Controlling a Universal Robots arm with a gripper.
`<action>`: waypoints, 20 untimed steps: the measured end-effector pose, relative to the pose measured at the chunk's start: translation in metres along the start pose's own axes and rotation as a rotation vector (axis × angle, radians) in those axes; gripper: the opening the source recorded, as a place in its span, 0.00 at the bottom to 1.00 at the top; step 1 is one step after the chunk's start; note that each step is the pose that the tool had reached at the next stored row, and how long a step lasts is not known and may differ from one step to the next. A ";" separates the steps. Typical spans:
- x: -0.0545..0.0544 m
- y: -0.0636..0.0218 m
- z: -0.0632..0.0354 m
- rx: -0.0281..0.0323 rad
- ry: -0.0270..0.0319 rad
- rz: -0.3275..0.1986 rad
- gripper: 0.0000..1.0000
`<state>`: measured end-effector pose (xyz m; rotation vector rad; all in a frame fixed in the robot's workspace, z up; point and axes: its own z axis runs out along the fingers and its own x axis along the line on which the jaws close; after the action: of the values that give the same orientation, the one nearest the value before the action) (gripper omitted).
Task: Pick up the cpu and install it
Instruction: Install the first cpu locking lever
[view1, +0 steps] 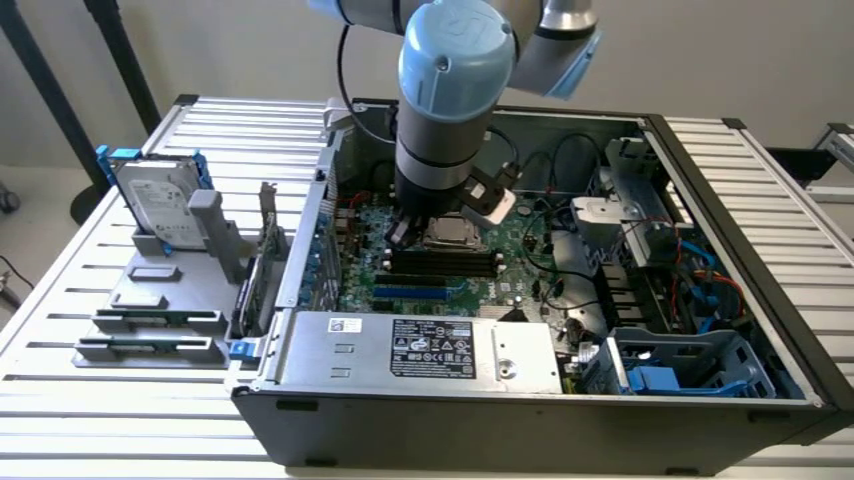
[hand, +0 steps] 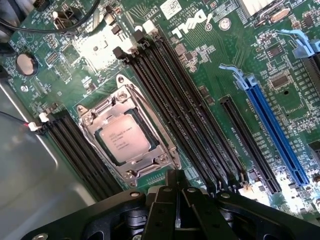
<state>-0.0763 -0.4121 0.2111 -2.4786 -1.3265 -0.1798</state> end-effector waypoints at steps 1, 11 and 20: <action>0.000 0.0001 0.0006 -0.0003 -0.0003 0.000 0.11; 0.000 0.0001 0.0005 -0.0025 -0.0035 0.000 0.11; 0.000 -0.0009 -0.0210 0.0008 -0.0060 0.002 0.11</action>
<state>-0.0762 -0.4189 0.2310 -2.4815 -1.3265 -0.1716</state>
